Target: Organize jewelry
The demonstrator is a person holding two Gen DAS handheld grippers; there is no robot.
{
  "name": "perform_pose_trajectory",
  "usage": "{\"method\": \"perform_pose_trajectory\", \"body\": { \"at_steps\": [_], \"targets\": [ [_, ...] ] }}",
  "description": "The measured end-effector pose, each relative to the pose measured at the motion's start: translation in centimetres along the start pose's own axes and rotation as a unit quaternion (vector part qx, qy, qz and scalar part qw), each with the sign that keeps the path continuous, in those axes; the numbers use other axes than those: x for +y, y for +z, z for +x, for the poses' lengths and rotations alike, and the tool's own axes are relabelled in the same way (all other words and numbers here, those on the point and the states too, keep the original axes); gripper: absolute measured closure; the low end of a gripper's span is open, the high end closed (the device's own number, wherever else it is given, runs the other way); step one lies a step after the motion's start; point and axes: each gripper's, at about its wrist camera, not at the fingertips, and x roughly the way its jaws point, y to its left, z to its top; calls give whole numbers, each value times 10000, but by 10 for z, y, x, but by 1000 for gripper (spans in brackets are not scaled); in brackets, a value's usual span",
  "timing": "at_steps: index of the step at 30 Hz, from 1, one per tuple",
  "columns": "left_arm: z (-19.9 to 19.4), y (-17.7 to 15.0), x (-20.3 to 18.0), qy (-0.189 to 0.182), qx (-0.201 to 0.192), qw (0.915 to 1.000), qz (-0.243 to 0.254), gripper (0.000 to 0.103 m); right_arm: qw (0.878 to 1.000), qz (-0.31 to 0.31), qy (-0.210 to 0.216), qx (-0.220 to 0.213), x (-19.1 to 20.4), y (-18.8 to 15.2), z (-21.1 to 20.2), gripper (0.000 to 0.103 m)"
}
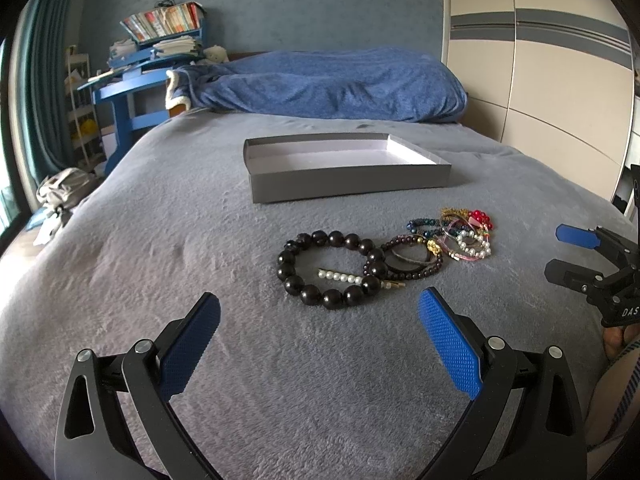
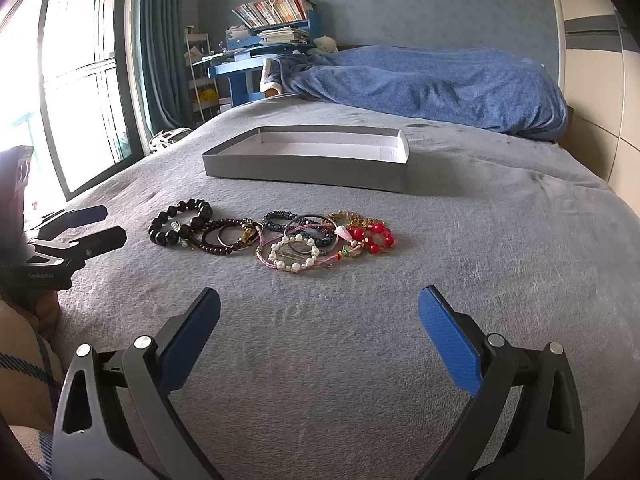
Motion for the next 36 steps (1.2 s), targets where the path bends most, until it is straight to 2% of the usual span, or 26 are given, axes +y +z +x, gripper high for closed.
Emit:
{"method": "perform_pose_trajectory", "body": {
  "at_steps": [36],
  "targets": [
    [6, -6, 2, -13, 88, 10000, -20, 5, 10000, 43, 9, 24, -5, -1, 2, 5]
  ]
}}
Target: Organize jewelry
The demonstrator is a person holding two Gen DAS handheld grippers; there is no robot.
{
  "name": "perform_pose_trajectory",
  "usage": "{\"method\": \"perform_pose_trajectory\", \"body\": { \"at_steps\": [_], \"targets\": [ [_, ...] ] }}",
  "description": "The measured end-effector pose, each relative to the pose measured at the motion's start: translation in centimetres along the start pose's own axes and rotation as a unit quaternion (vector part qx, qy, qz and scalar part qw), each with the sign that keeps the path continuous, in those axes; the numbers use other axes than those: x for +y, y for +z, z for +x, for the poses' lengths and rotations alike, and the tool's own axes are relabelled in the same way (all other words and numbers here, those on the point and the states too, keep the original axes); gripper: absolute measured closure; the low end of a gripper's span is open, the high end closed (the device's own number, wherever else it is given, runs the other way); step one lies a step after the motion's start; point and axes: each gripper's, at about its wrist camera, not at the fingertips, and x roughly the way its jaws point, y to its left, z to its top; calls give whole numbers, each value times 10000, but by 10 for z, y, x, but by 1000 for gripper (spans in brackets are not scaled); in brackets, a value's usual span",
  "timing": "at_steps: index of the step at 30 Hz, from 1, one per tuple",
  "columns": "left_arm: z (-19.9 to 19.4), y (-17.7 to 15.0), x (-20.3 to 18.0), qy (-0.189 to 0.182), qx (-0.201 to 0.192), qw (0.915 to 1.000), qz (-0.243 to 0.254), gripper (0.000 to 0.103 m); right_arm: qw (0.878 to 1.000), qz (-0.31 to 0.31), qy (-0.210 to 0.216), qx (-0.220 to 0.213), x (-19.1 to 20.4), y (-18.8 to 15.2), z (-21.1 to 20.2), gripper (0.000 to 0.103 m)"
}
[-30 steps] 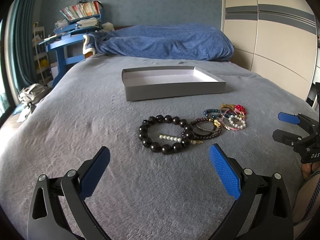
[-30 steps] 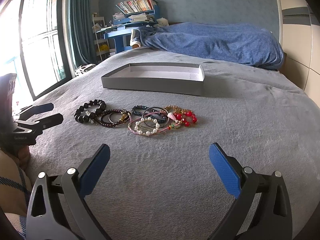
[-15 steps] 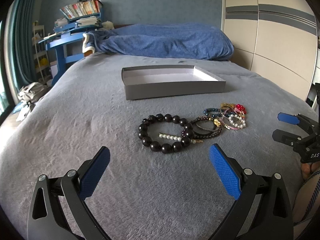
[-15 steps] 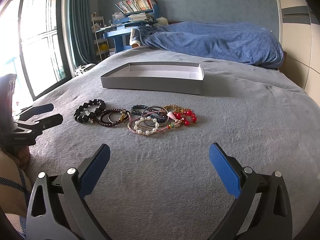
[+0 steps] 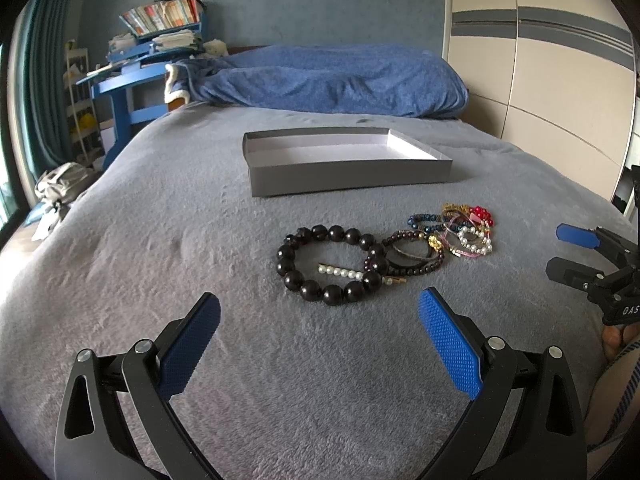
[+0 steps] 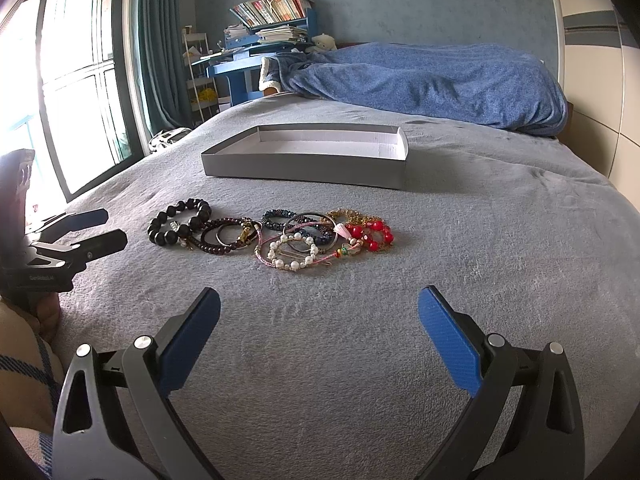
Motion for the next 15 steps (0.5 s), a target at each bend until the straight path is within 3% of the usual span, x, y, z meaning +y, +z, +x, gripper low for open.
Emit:
{"method": "perform_pose_trajectory", "body": {
  "at_steps": [15],
  "targets": [
    [9, -2, -2, -3, 95, 10000, -9, 5, 10000, 24, 2, 0, -1, -1, 0, 5]
  ]
}}
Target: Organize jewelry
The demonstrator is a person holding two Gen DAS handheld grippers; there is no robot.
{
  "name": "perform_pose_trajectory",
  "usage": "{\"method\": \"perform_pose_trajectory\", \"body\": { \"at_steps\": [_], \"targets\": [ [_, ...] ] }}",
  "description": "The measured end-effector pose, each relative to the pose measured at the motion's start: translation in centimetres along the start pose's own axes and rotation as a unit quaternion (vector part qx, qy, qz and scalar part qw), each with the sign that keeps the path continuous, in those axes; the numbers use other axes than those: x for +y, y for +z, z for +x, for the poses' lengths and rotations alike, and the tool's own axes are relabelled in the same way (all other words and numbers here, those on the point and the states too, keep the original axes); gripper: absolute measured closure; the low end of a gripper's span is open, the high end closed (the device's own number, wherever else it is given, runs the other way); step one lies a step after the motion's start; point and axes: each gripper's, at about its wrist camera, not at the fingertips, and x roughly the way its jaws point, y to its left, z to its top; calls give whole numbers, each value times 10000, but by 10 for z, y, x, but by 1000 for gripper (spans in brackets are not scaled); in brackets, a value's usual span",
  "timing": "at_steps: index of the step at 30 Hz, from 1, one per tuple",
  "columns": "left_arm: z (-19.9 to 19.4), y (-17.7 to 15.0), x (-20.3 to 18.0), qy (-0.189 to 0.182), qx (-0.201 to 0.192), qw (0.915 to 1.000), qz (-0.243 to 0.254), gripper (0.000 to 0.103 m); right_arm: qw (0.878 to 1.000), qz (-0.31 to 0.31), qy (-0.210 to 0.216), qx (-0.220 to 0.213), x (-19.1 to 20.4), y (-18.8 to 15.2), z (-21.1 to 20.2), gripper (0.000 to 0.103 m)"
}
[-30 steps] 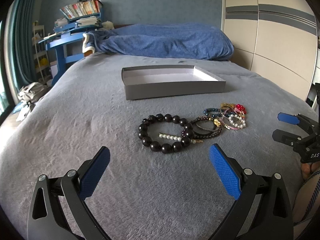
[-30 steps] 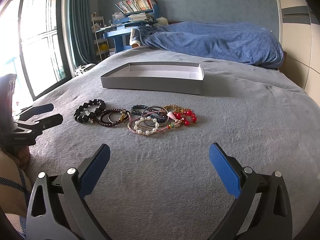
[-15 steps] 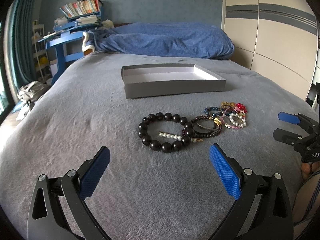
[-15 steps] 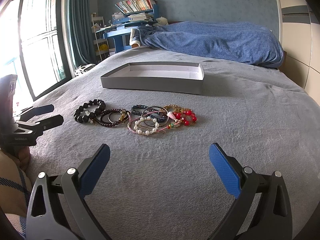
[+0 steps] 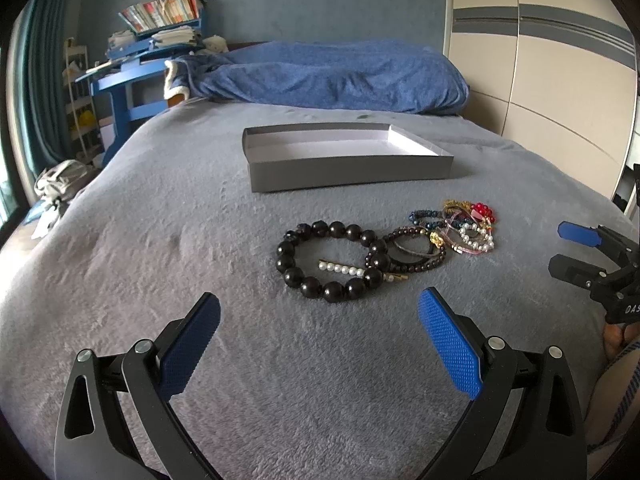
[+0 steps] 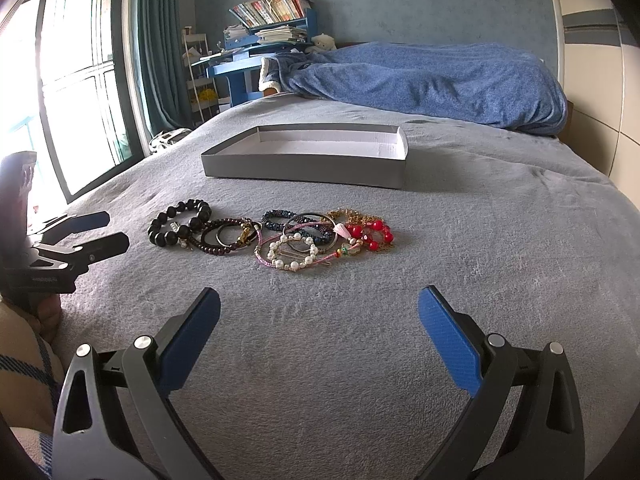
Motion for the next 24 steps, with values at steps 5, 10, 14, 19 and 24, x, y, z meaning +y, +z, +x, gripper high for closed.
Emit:
{"method": "perform_pose_trajectory", "body": {
  "at_steps": [5, 10, 14, 19, 24],
  "targets": [
    [6, -1, 1, 17, 190, 9998, -48, 5, 10000, 39, -3, 30, 1, 0, 0, 5],
    [14, 4, 5, -193, 485, 9986, -114, 5, 9995, 227, 27, 197, -4, 3, 4, 5],
    [24, 14, 16, -223, 667, 9966, -433, 7, 9983, 444, 48, 365, -9, 4, 8, 5],
    [37, 27, 27, -220, 911, 9932, -687, 17, 9980, 443, 64, 436, -8, 3, 10, 5],
    [58, 36, 40, -373, 1281, 9864, -961, 50, 9982, 332, 38, 504, -6, 4, 12, 5]
  ]
}}
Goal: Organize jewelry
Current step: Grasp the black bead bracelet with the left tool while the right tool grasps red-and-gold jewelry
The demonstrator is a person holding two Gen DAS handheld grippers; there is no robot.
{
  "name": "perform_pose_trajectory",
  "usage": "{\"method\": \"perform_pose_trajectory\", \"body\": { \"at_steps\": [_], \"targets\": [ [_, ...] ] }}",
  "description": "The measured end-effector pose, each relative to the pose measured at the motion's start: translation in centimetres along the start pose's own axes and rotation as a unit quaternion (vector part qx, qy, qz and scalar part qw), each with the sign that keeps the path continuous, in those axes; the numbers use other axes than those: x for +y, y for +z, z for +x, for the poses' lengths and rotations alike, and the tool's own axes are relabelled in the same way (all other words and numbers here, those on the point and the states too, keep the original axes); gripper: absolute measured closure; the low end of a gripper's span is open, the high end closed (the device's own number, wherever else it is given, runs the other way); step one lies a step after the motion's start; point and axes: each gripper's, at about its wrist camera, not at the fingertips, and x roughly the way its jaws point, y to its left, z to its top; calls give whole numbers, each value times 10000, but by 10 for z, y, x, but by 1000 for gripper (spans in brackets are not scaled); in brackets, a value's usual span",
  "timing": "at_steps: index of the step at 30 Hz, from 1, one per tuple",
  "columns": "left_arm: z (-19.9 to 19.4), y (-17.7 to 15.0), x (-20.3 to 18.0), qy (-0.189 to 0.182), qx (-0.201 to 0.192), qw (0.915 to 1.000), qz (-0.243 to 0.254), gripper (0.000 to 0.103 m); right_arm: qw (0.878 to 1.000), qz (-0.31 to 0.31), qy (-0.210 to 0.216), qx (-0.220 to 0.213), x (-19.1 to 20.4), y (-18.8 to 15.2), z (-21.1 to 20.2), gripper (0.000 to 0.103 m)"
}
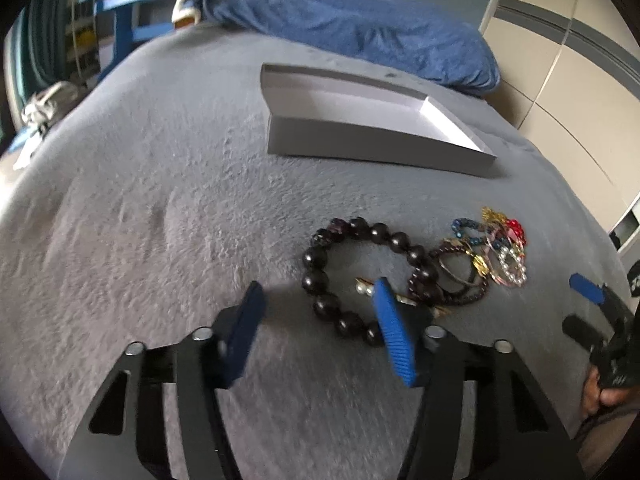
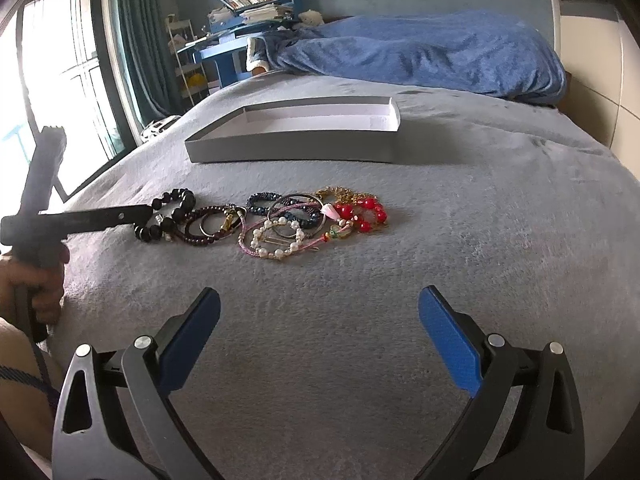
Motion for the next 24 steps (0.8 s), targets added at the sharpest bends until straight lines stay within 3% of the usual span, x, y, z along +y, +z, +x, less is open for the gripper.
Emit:
{"method": "perform_pose_trajectory", "body": {
  "at_steps": [5, 7, 12, 17, 24],
  "targets": [
    [11, 9, 1, 102, 173, 9998, 40, 64, 9995, -7, -22, 316, -3, 13, 13, 15],
    [14, 9, -1, 143, 166, 9997, 113, 64, 9992, 8, -12, 395, -5, 19, 18, 18],
    [17, 5, -11, 485, -21, 9978, 452, 64, 9986, 67, -90, 509, -16, 41, 34, 36],
    [17, 5, -10, 526, -91, 9974, 488, 65, 9967, 376, -203, 697, -37, 59, 56, 53],
    [13, 5, -4, 505, -202, 9978, 369, 85, 9921, 944, -44, 824, -61, 66, 74, 68]
  ]
}}
